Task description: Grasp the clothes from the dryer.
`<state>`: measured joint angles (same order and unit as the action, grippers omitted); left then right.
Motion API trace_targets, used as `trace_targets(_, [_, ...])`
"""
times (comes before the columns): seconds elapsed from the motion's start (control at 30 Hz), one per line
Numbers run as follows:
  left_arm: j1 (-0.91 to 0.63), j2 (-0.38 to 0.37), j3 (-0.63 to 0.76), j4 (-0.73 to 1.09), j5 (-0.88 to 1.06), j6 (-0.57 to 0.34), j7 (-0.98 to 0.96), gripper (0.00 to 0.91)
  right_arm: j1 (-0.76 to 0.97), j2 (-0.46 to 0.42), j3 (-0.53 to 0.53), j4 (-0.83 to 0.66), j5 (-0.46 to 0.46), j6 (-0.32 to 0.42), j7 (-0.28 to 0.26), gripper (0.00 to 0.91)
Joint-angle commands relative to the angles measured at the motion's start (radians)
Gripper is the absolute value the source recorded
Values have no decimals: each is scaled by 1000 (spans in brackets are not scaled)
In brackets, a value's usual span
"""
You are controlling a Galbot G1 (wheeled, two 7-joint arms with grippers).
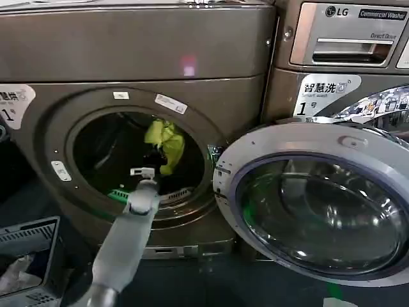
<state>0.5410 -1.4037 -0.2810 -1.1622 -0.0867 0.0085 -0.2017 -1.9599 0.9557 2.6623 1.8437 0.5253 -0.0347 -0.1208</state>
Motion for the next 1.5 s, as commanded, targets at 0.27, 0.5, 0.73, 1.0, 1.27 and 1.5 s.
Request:
trace_targets(0.27, [177,-20,-69,-168,-22,-86,-126,0,-14,-10,18,-31,22,12,12,907])
trace_targets(0.5, [177,-24,-65,-168,-19,-87,-123,0,-21,-12,21,-51,0,5,9,907])
trace_targets(0.73, [176,-21,-65,-169,-19,-89,-120,0,-20,-15,21,-57,-17,-4,-6,907])
trace_targets(1.0, [170,-26,-62,-165,-21,-95,-119,0,-26,-23,43,-62,-36,-17,-17,907])
trace_targets(1.27, [159,-26,-56,-160,-18,-98,-114,0,-27,-21,45,-57,-37,-22,-18,907])
trace_targets(1.5, [160,-23,-56,-160,-21,-103,-112,0,-28,-23,45,-55,-37,-25,-18,907])
